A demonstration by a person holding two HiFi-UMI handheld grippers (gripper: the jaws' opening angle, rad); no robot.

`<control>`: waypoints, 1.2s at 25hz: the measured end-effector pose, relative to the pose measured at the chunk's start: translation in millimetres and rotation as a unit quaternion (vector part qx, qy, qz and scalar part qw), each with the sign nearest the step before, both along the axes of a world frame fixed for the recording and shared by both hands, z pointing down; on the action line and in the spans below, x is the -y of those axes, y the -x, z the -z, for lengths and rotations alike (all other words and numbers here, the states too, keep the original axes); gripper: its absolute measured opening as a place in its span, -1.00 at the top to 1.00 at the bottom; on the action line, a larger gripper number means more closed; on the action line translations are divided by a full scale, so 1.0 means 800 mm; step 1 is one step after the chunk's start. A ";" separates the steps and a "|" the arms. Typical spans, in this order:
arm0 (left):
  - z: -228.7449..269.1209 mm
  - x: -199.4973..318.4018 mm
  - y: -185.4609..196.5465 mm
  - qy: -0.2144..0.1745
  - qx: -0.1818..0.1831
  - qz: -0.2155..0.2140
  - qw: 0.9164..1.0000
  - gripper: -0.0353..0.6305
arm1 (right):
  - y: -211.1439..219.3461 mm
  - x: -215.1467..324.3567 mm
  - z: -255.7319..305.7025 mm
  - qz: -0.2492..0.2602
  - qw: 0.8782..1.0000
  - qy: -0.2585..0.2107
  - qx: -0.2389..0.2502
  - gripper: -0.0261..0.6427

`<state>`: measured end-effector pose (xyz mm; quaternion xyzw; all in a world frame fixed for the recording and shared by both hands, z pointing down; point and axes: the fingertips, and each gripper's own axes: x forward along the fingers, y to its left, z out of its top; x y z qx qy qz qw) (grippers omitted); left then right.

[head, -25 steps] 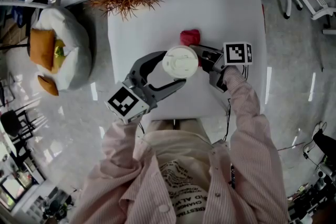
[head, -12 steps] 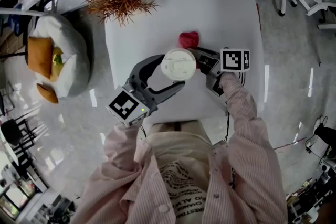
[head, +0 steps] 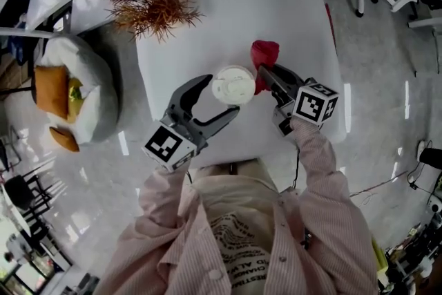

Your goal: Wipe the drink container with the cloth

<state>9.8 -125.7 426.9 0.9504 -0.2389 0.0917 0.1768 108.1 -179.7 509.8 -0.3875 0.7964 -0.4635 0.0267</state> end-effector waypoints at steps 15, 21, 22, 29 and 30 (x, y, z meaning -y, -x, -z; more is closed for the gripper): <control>0.064 -0.019 0.038 -0.062 0.020 0.032 0.997 0.50 | -0.010 -0.055 0.143 -0.049 0.977 -0.179 -0.102 0.80; 0.092 -0.026 0.045 -0.068 0.039 0.056 0.995 0.82 | -0.001 -0.079 0.188 -0.038 0.966 -0.223 -0.129 0.80; 0.096 -0.027 0.046 -0.072 0.039 0.054 0.995 0.83 | 0.000 -0.082 0.195 -0.035 0.964 -0.230 -0.132 0.80; 0.122 -0.031 0.050 -0.095 0.051 0.058 0.992 0.87 | -0.008 -0.102 0.237 -0.047 0.952 -0.264 -0.146 0.80; 0.126 -0.030 0.053 -0.095 0.049 0.062 0.992 0.87 | -0.008 -0.104 0.241 -0.049 0.951 -0.268 -0.148 0.80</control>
